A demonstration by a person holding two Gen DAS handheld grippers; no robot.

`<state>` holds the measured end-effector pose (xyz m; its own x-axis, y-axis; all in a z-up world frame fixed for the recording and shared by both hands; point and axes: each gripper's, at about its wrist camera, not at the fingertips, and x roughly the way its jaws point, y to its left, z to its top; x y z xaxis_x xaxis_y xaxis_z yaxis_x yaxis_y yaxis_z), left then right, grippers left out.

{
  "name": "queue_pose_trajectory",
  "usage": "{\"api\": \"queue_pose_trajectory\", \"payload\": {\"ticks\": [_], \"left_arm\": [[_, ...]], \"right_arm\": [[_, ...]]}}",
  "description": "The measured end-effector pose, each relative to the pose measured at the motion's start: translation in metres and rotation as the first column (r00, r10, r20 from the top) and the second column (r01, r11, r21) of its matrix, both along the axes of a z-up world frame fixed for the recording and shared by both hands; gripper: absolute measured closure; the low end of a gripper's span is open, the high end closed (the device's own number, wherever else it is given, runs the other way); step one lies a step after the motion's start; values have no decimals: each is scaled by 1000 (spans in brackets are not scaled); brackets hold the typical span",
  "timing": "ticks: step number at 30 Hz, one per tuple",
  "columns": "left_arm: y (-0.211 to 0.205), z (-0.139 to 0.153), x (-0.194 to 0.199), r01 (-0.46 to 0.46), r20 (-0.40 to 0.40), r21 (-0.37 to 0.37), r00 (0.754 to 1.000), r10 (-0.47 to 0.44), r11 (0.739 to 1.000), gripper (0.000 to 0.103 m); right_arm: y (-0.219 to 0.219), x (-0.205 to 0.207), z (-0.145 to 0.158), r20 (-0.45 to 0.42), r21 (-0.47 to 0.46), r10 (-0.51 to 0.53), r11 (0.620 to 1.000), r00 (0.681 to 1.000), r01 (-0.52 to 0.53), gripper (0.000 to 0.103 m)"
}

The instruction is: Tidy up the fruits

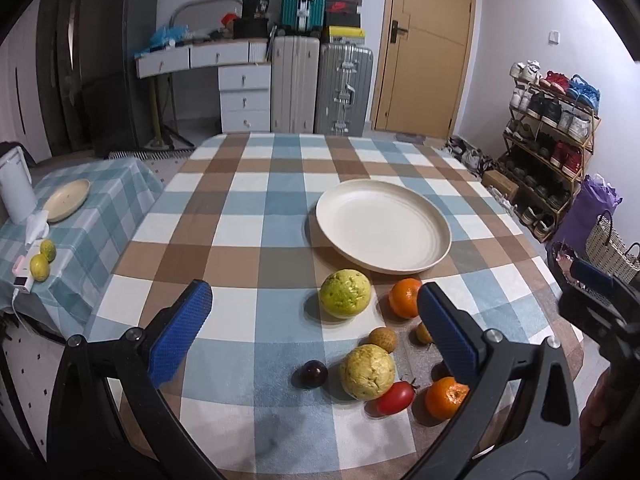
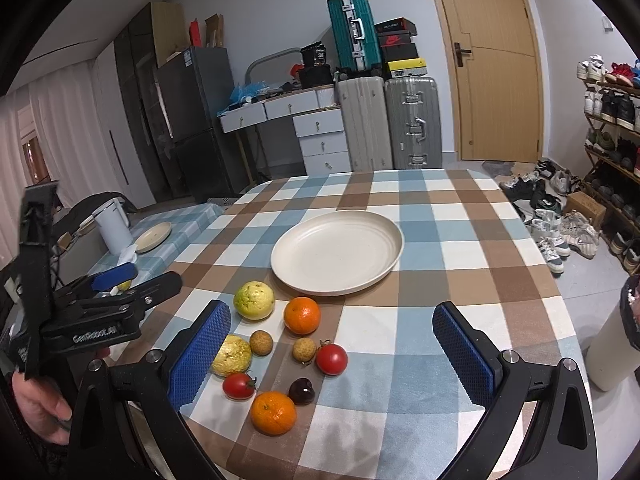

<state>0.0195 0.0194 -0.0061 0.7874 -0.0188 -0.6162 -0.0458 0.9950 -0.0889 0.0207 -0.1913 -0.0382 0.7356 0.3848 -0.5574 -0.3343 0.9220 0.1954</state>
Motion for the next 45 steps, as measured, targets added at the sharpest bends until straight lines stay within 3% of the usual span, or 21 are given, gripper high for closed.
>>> {"api": "queue_pose_trajectory", "payload": {"ticks": [9,13,19,25,34,42,45], "left_arm": [[6,-20,38,61,-133,-77,989,-71,995,1],[-1,-26,58,93,-168,-73,980,-104,993,1],[-6,-45,101,143,-262,-98,951,-164,985,1],[2,-68,134,134,-335,-148,925,-177,980,1],[8,-94,146,129,-399,-269,887,-232,955,1],[3,-108,150,113,-436,-311,865,-247,944,12],[0,-107,149,125,-427,-336,863,-269,934,24]], "right_arm": [[-6,8,-2,-31,61,23,998,999,-21,0],[-7,12,-5,-50,59,23,998,998,-20,0],[-11,16,-6,-69,70,19,997,997,-15,0],[-11,21,-10,-98,78,23,997,995,-16,0],[-1,23,-13,-106,64,53,997,993,-47,0],[1,22,-13,-100,67,69,996,993,-63,0],[1,21,-12,-94,67,70,996,993,-64,0]]}}
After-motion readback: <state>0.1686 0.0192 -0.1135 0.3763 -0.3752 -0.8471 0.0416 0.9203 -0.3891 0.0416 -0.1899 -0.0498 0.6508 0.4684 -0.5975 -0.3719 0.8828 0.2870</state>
